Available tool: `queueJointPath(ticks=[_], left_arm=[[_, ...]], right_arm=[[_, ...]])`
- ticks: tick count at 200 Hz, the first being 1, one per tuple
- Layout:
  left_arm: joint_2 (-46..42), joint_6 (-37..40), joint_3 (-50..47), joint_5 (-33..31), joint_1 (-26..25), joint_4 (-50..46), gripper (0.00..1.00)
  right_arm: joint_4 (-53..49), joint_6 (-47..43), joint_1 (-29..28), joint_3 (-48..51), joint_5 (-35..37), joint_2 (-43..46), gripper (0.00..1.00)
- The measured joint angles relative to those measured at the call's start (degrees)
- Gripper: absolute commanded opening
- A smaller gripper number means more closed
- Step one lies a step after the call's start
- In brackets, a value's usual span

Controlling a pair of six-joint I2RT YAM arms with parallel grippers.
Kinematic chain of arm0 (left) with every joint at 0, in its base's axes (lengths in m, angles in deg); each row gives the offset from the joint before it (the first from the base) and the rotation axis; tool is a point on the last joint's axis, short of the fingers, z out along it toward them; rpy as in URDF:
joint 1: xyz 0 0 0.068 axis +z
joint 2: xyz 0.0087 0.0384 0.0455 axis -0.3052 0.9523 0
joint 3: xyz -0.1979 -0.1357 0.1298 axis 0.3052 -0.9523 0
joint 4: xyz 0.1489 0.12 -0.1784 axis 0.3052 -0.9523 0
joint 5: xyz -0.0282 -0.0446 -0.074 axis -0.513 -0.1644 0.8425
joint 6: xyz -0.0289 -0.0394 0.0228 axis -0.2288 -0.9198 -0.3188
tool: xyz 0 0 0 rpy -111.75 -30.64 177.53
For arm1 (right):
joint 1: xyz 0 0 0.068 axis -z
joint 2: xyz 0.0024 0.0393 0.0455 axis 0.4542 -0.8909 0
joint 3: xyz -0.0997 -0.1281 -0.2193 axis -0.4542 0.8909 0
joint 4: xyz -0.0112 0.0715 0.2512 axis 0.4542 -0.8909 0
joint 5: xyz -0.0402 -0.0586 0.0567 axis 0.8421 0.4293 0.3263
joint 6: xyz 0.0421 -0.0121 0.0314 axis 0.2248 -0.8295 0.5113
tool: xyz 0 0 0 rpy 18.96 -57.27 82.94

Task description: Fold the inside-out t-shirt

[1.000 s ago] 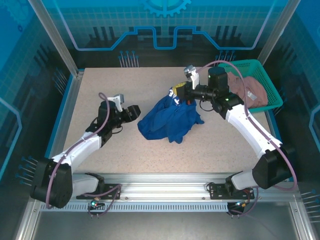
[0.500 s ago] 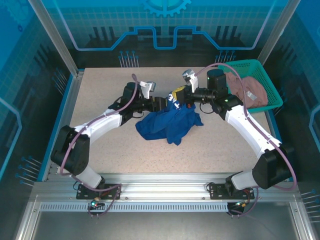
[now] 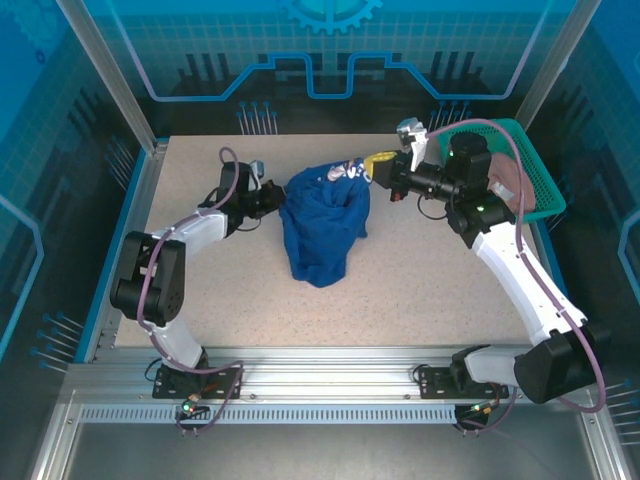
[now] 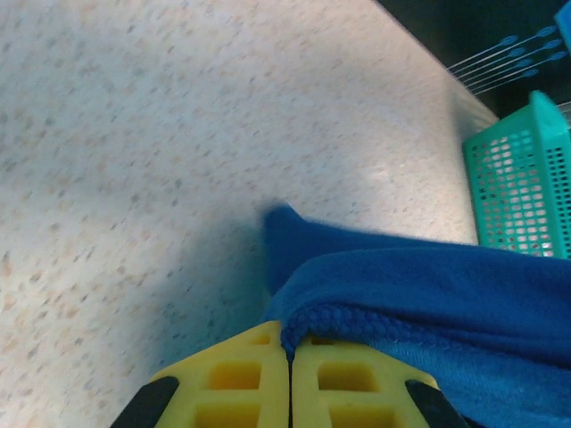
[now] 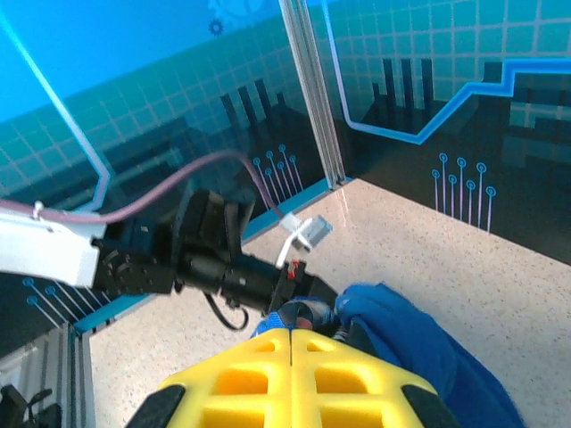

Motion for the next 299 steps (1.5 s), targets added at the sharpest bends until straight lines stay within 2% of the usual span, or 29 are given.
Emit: queueJointPath(ticks=[13,29,39,51,59,75,89,107,128,152,169,198,219,227,239,253,284,299], left_arm=[[0.00,-0.37,-1.92,0.02,0.00,0.52,0.13],[0.13,-1.03,-3.39,-0.44,0.07,0.57,0.25],[0.31,-1.14,-4.04,-1.73,0.37,0.52,0.35],[0.31,-1.11,-5.35,-3.34,1.16,0.59,0.52],[-0.02,-1.07,-6.97,-4.83,1.81,0.87,0.59],[-3.28,-0.74,-11.50,-6.80,2.27,1.31,0.65],[-9.73,0.70,-16.02,-8.17,1.20,1.11,0.67],[-18.32,2.99,-18.10,-8.66,-2.36,1.25,0.70],[-25.86,6.25,-17.64,-7.41,-9.66,3.80,0.72],[-26.12,8.02,-15.34,-3.43,-17.25,5.62,0.73],[-23.82,8.24,-13.70,-1.55,-19.26,6.12,0.70],[-18.23,7.93,-10.86,0.11,-20.15,6.75,0.37],[-16.04,7.78,-10.40,-2.16,-19.91,5.07,0.16],[-15.54,7.43,-10.32,-3.21,-19.43,4.07,0.12],[-14.80,7.52,-10.25,-4.63,-18.08,2.82,0.10],[-13.77,7.02,-10.25,-6.34,-15.19,1.36,0.13],[-13.84,6.49,-11.45,-9.70,-9.11,-1.31,0.42],[-15.52,6.60,-12.55,-10.27,-8.68,-2.21,0.50]], right_arm=[[0.24,1.92,0.00,0.00,0.46,-0.33,0.00],[0.33,4.35,0.00,0.00,0.66,-1.16,0.00],[0.87,5.53,0.04,0.00,0.68,-1.51,0.00],[1.51,6.49,0.07,0.04,0.70,-1.55,0.00],[2.08,7.10,0.04,0.07,0.68,-1.53,0.00],[2.36,7.67,-0.13,0.50,1.01,-1.53,0.00],[1.90,7.69,-0.76,1.09,1.66,-1.53,0.00],[1.03,7.65,-1.84,1.51,2.38,-1.55,0.00],[0.11,7.63,-2.38,1.81,2.78,-1.55,0.00],[-0.55,7.65,-2.40,1.81,3.06,-1.55,0.00],[-0.55,7.67,-2.47,1.81,3.21,-1.55,0.00],[-1.22,7.69,-2.69,1.38,3.26,-1.55,0.00],[-2.03,7.65,-2.58,0.09,3.39,-1.53,0.00],[-2.19,7.65,-2.43,-0.26,3.37,-1.46,0.00],[-2.23,7.65,-1.86,-0.57,3.39,-1.11,0.00],[-2.62,7.65,-0.87,-0.57,3.34,-0.33,0.00],[-2.89,7.65,0.66,-0.57,3.17,1.14,0.00],[-2.89,7.58,0.66,-0.50,2.67,1.20,0.00]])
